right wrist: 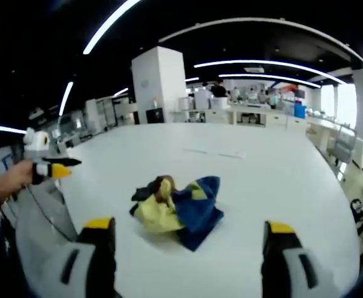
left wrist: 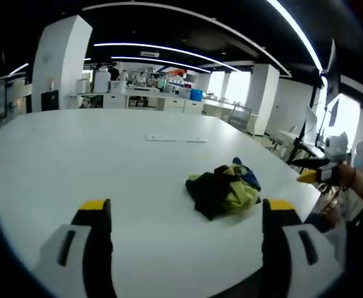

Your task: Fold the garment on the visible template until the final outline fits inside the template.

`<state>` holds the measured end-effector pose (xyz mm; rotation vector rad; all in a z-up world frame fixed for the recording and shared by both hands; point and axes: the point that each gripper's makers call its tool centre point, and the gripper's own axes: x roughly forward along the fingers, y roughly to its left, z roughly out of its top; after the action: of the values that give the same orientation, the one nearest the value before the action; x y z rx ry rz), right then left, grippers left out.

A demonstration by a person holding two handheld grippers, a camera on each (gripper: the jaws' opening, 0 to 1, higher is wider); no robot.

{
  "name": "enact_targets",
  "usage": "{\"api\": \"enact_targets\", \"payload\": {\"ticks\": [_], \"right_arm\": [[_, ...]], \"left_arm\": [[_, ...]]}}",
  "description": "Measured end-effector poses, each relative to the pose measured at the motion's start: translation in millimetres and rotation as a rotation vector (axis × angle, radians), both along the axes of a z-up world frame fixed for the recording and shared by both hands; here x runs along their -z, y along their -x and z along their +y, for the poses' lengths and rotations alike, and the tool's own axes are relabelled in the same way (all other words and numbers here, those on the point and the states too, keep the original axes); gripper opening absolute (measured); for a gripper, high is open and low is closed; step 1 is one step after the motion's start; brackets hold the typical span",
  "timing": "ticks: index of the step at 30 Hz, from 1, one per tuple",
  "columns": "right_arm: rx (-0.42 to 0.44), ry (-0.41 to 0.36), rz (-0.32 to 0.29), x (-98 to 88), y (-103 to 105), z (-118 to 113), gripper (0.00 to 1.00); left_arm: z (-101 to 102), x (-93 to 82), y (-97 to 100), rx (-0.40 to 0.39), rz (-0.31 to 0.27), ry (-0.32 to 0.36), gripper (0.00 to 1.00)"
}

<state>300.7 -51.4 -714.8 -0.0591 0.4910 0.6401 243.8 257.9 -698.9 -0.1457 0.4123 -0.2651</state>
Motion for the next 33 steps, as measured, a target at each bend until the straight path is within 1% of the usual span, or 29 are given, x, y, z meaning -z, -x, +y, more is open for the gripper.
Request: {"api": "enact_targets", "payload": {"ticks": [3, 11, 18, 24, 29, 33], "right_arm": [[0.004, -0.001, 0.004, 1.0, -1, -2, 1.0], [0.0, 0.006, 0.007, 1.7, 0, -3, 1.0], [0.002, 0.004, 0.006, 1.7, 0, -4, 1.0], [0.01, 0.007, 0.005, 0.6, 3, -8, 1.0], [0.024, 0.0, -0.004, -0.8, 2, -11, 1.0], [0.04, -0.028, -0.004, -2.8, 1, -12, 0.99]], "left_arm": [[-2, 1.1, 0.9, 0.01, 0.007, -0.005, 0.99], [1, -0.1, 2.1, -0.006, 0.002, -0.004, 0.99], [3, 1.0, 2.7, -0.006, 0.01, -0.007, 0.99], [4, -4.2, -0.7, -0.007, -0.003, -0.012, 0.98], [4, -7.3, -1.5, -0.005, -0.017, -0.017, 0.97], [2, -4.4, -0.9, 0.003, -0.011, -0.01, 0.96]]}}
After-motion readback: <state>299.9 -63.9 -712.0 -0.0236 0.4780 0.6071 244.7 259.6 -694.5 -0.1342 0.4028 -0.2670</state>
